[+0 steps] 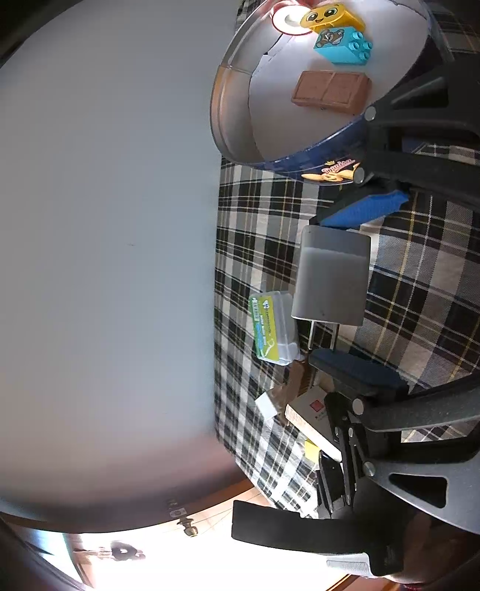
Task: Organize rigid objects
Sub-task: 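Lift and carry the sponge block and white charger over the blue tin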
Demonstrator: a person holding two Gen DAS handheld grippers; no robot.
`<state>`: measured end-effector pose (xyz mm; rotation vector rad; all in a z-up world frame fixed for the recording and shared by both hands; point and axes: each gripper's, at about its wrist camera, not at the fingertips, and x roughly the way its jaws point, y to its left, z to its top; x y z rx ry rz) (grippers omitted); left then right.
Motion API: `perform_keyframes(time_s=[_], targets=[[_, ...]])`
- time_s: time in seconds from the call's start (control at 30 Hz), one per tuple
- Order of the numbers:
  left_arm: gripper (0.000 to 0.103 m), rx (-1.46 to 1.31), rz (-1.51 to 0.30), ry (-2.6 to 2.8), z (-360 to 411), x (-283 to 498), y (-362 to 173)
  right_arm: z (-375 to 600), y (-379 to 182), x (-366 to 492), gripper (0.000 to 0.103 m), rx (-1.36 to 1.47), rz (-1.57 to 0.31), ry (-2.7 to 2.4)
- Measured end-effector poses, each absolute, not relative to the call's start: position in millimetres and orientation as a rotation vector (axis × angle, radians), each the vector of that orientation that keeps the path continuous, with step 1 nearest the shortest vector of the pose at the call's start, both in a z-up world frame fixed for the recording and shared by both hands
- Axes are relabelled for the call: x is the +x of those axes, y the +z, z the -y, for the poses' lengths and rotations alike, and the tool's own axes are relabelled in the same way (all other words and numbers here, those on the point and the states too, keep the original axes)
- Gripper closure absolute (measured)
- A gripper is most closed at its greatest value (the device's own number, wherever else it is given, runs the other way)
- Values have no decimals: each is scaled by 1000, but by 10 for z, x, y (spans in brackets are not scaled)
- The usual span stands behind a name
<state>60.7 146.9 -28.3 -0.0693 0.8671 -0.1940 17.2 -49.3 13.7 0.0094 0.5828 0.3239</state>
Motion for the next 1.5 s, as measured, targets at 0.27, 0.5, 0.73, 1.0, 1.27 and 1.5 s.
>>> perform_keyframes(time_s=[0.27,0.5,0.73,1.0,1.27,1.5], targets=[[79,-13,-689,-138,-1321,381,-53,587,271,75,36,50,-508,332],[79,-5,-629,-97,-1121,324,17,652,361,3,36,19,-433,309],[79,-25,-574,-110,-934,257,94,821,403,-34,36,-1,-396,291],[79,-33,-525,-126,-682,236,187,1141,457,-28,36,14,-367,248],[79,-43,-496,-142,-471,216,272,1410,494,-8,36,31,-350,207],[79,-55,-474,-163,-286,223,345,1627,525,-16,36,63,-343,176]])
